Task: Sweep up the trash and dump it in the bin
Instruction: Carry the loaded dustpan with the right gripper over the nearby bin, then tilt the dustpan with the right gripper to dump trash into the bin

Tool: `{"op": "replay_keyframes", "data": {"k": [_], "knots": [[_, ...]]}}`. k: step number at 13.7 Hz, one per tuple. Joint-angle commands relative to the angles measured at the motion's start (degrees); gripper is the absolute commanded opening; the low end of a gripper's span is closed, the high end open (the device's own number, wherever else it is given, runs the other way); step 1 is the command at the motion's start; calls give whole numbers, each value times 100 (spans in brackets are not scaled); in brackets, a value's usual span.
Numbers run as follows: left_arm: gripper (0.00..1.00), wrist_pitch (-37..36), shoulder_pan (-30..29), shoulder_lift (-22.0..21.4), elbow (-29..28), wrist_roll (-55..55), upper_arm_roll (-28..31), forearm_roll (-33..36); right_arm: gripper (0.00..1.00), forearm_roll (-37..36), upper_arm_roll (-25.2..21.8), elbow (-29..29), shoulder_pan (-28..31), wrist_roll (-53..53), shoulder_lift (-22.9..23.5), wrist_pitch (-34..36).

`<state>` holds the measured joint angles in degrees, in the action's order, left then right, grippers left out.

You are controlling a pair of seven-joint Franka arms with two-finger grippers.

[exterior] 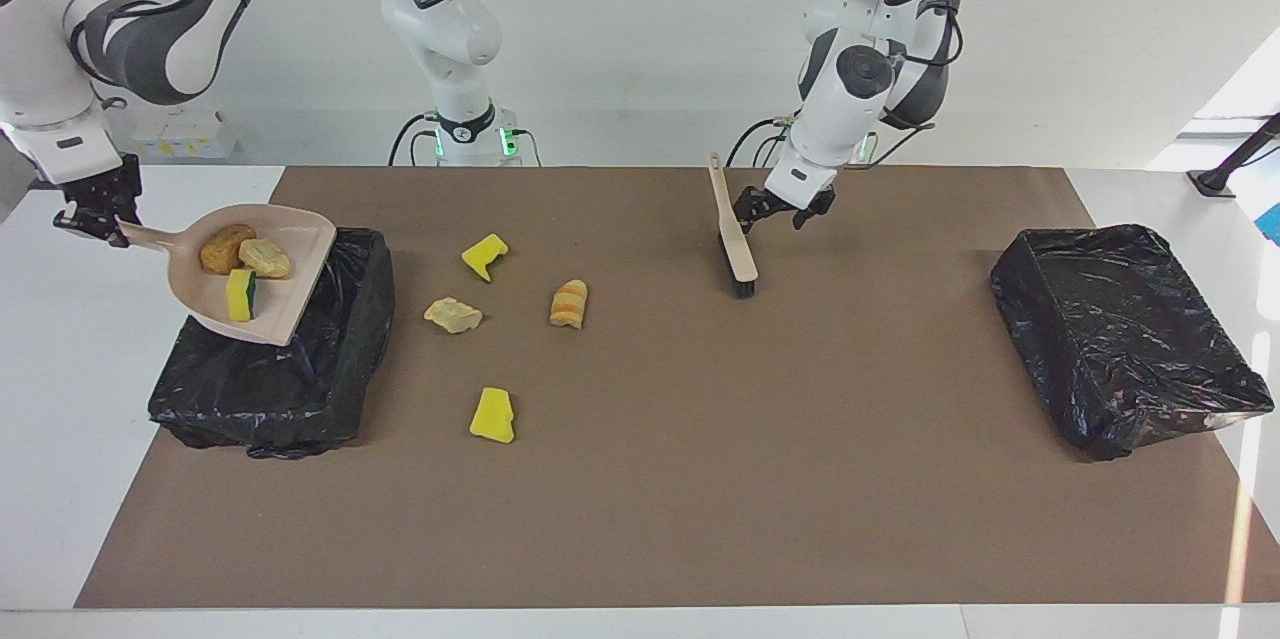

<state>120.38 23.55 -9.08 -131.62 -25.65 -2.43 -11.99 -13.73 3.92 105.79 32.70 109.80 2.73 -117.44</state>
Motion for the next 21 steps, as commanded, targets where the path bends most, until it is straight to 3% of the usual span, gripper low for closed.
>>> {"op": "replay_keyframes", "data": {"k": [1,5,9,12,15,17,21], "knots": [[100,-305,-735,300,688,787,-47,214,0,-716,56,91,-324,-957,-53,-60],[100,-410,-1360,678,1453,983,-38,688,0,-1307,56,249,-782,-1654,-96,2],[100,-1252,-1932,1363,2884,1692,-38,1032,0,-2211,56,302,-1274,-2506,-132,458],[100,-1832,-2205,1444,3519,2108,-29,1050,0,-2519,56,302,-1397,-2621,-158,625],[100,-2641,-2258,1216,3679,2589,-20,1111,0,-3107,56,232,-1888,-3120,-193,1291],[100,-2687,-2258,1128,3591,2627,-20,1112,0,-3206,65,179,-1961,-3499,-202,1636],[100,-2563,-2241,1162,3635,2644,-20,1112,0,-3513,118,170,-2048,-3370,-307,1698]]}}
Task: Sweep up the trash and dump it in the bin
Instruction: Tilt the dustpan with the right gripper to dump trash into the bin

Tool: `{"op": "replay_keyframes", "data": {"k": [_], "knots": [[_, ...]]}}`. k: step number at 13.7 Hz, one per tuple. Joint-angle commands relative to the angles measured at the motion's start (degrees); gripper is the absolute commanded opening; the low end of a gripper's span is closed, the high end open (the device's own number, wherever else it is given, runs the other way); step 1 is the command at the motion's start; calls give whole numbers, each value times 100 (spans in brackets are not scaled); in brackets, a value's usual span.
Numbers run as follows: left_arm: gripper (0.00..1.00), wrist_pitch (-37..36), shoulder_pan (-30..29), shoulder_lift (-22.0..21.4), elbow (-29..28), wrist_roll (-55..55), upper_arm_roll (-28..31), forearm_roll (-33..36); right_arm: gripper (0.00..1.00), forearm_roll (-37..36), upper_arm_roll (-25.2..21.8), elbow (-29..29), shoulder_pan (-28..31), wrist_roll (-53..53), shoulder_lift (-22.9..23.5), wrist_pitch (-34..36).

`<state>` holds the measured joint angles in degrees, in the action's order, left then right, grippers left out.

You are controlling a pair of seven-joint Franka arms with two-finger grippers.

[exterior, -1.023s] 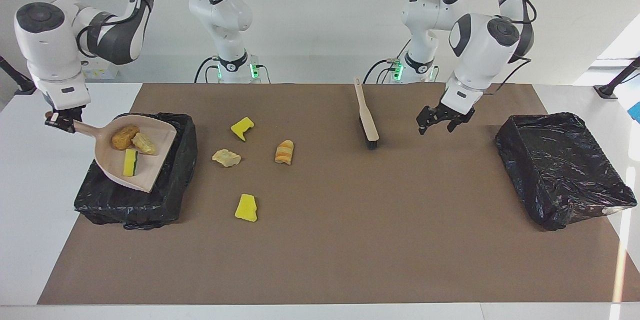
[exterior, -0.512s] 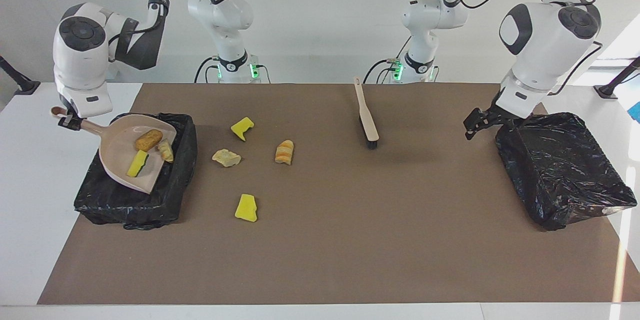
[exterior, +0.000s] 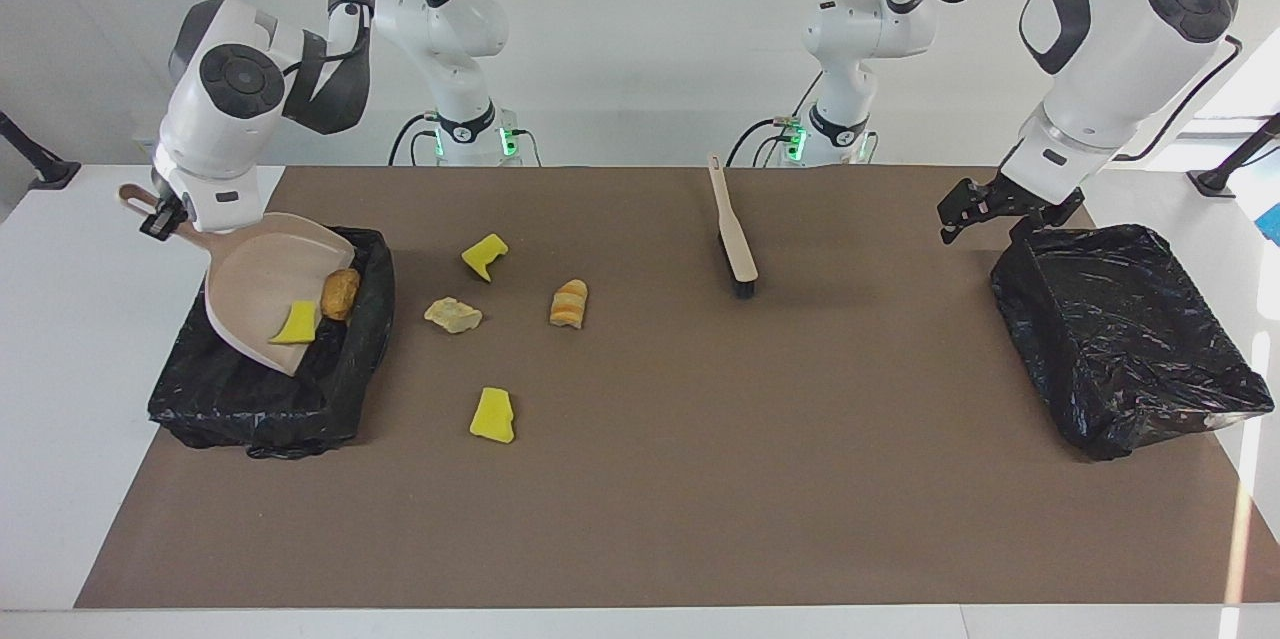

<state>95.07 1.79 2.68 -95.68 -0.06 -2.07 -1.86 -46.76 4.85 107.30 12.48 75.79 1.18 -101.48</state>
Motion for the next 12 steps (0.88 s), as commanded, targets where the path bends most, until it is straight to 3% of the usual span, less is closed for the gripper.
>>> {"op": "replay_keyframes", "data": {"k": [1,7,12], "knots": [[100,-24,-65,-4,40,85,-57,98,0,-297,25,19,-26,128,-223,145],[100,-23,-73,-4,40,76,-57,98,0,-859,42,45,-667,113,-347,697],[100,-23,-73,-13,40,85,-57,98,0,-1255,42,308,-782,-117,-540,875]]}}
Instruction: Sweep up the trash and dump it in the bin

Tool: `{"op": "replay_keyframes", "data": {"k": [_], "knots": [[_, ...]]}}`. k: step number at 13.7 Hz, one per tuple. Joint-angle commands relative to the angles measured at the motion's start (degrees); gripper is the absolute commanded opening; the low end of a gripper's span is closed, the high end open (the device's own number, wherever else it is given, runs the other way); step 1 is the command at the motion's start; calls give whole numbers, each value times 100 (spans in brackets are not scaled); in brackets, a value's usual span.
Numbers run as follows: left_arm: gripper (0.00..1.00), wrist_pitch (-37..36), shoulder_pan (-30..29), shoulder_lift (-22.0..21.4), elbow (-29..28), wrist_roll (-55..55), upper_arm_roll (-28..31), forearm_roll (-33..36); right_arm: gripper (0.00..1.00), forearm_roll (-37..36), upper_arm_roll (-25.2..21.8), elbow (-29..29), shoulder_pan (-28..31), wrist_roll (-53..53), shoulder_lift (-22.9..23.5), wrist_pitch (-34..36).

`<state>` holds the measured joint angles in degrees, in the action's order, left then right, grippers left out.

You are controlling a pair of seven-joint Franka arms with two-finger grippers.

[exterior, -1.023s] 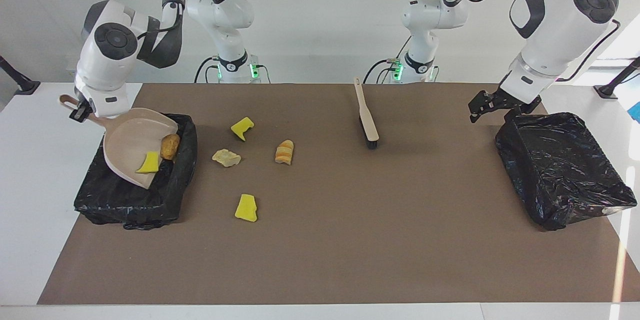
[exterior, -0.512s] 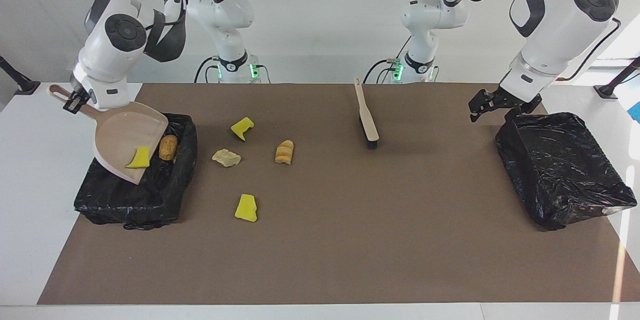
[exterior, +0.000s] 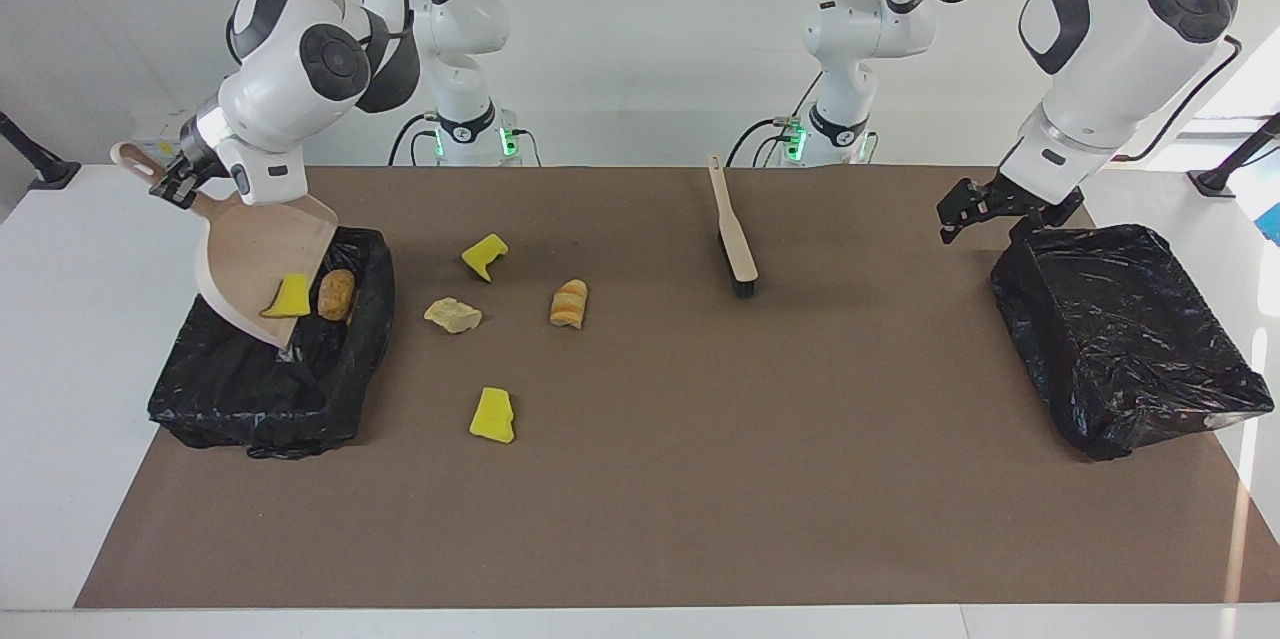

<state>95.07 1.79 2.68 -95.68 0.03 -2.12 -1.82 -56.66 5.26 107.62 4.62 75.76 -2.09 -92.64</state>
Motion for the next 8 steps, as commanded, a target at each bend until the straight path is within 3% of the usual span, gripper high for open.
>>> {"op": "replay_keyframes", "data": {"k": [1,5,8], "knots": [[100,-24,-65,-13,40,76,-52,94,0,-371,27,286,-31,-105,-230,17],[100,-24,-73,-5,40,76,-52,94,0,-705,28,382,-304,-421,-300,176],[100,-24,-73,-5,40,76,-52,94,0,-1048,28,690,-821,-806,-371,429]]}}
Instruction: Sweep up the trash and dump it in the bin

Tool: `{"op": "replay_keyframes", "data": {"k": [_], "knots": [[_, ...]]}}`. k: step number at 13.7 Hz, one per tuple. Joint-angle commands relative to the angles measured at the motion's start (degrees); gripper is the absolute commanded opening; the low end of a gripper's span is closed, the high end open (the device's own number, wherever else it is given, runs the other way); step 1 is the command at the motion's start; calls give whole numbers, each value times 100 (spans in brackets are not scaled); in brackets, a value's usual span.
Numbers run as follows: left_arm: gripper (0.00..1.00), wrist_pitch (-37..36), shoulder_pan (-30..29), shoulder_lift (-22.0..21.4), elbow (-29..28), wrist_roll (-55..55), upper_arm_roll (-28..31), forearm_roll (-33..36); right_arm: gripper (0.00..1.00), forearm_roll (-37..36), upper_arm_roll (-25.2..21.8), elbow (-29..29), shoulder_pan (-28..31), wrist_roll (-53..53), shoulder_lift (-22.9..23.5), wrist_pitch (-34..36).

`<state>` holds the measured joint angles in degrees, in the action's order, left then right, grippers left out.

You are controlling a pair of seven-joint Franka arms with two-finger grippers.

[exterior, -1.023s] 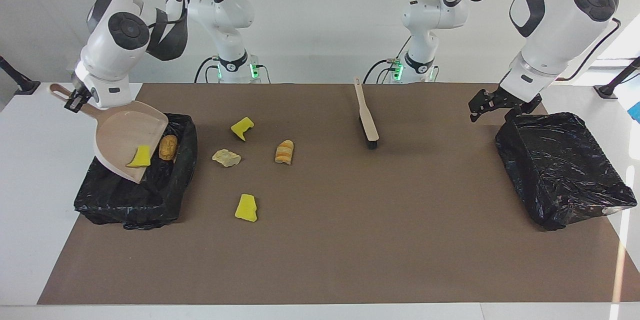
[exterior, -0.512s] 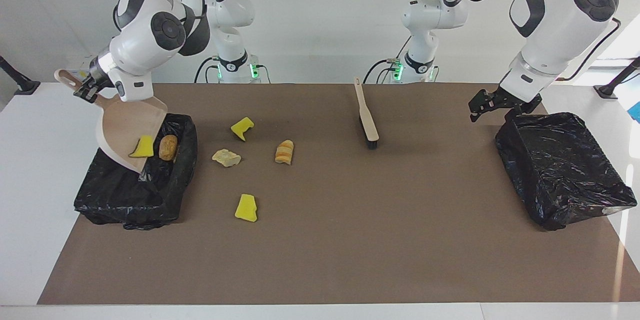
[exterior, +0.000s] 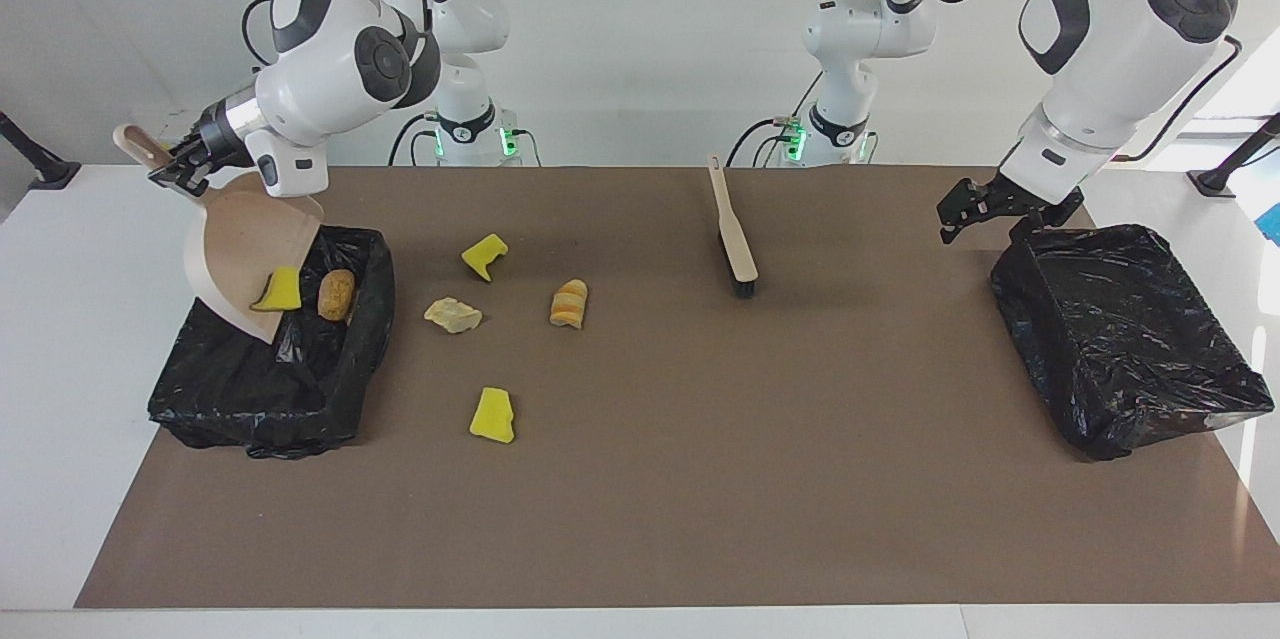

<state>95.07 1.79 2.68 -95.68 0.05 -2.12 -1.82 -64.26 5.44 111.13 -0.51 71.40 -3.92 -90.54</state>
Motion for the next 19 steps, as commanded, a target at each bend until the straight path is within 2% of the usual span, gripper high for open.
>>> {"op": "replay_keyframes", "data": {"k": [1,8,12,16,19], "knots": [[100,-24,-73,-5,40,74,-52,94,0,-306,19,365,-362,-442,-136,282],[100,-24,-73,-13,40,74,-52,94,0,-807,19,488,-459,-443,-21,265],[100,-24,-73,-13,40,74,-52,94,0,-615,-25,-3,-301,-66,49,231],[100,-24,-73,-13,40,74,-52,94,0,210,-34,-416,-169,-38,49,142],[100,-24,-73,-13,40,74,-52,94,0,1500,-34,-601,-143,-520,120,-6]]}}
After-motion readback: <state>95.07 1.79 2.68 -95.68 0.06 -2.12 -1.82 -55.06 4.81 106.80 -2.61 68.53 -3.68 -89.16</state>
